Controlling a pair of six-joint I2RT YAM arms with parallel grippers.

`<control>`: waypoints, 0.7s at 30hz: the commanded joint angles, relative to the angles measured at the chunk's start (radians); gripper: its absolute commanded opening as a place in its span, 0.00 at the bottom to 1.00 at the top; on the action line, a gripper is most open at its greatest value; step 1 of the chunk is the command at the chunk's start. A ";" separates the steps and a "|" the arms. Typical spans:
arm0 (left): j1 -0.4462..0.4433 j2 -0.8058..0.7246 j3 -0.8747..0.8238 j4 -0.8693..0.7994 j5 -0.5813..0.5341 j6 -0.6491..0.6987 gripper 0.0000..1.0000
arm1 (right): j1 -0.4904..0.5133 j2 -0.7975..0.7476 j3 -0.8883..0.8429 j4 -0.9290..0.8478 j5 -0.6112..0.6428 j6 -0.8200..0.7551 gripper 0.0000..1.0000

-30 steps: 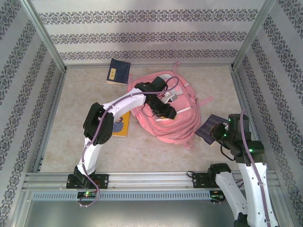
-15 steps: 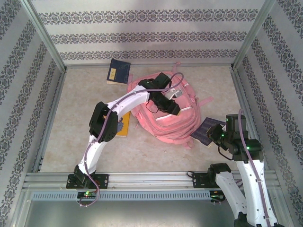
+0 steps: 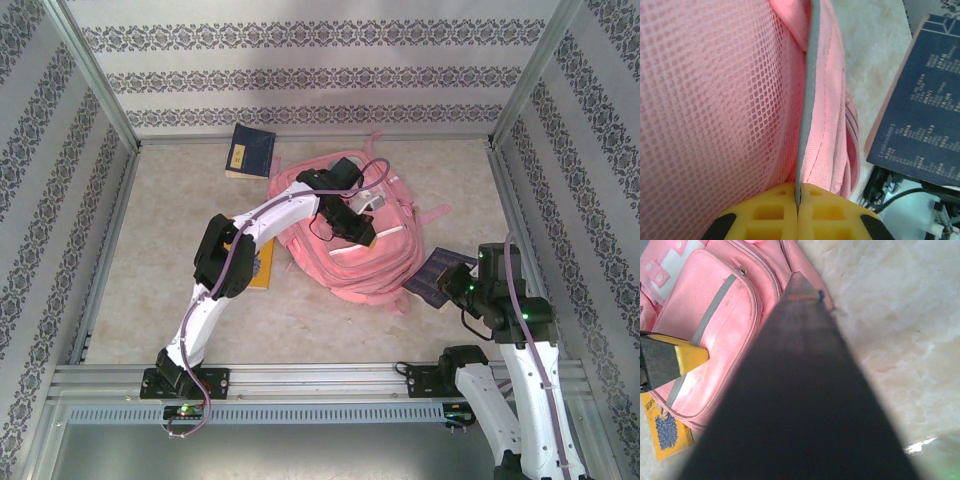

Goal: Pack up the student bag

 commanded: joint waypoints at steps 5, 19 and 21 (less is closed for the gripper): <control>0.004 -0.099 0.014 0.138 0.007 -0.224 0.00 | -0.006 -0.012 0.103 -0.001 0.037 -0.010 0.00; 0.151 -0.174 0.356 0.083 0.100 -0.481 0.00 | -0.006 -0.065 0.154 0.099 -0.032 -0.001 0.00; 0.183 -0.171 0.356 0.129 0.151 -0.537 0.00 | -0.006 -0.058 0.095 0.205 -0.127 0.032 0.00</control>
